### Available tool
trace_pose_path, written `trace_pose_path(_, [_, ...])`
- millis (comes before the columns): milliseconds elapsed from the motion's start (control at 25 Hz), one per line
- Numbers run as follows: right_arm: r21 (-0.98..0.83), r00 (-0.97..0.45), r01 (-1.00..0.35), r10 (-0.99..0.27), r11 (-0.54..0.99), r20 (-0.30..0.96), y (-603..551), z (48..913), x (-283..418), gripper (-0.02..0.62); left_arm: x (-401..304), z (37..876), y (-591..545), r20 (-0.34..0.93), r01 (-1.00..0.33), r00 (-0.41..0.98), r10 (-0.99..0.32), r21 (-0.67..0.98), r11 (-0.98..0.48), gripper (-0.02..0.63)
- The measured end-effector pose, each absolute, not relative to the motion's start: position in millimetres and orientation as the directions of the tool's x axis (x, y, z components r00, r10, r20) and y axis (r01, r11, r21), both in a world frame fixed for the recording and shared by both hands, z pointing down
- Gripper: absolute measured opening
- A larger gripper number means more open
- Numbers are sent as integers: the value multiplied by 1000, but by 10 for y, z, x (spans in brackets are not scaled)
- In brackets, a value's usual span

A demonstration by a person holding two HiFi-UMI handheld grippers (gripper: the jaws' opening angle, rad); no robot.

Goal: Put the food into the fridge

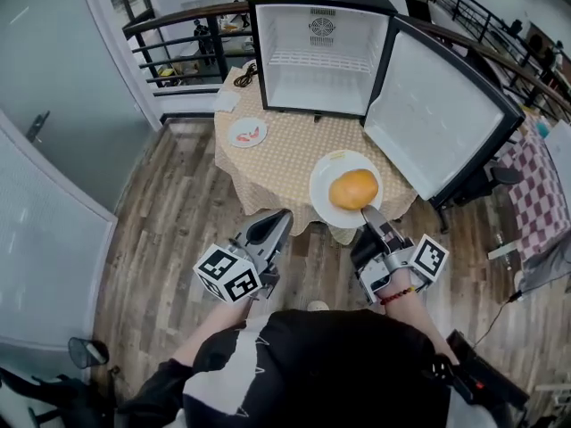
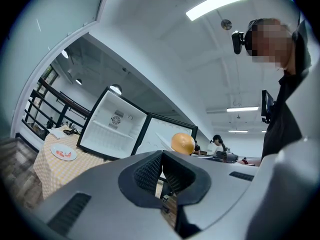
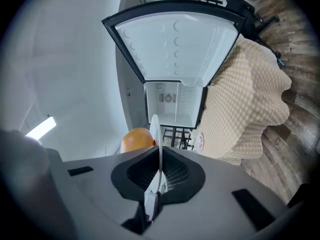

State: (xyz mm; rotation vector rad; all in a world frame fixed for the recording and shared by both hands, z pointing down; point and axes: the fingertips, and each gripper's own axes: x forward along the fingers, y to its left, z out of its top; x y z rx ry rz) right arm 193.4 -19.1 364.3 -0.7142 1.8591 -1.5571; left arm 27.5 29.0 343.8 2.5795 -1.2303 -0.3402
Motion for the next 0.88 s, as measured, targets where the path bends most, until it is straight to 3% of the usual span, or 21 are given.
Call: trace_pose_path(880, [-986, -801, 31, -586, 161, -121, -1596, 3662, 1792, 21, 433, 3446, -864, -94, -810, 479, -873, 337, -481, 14])
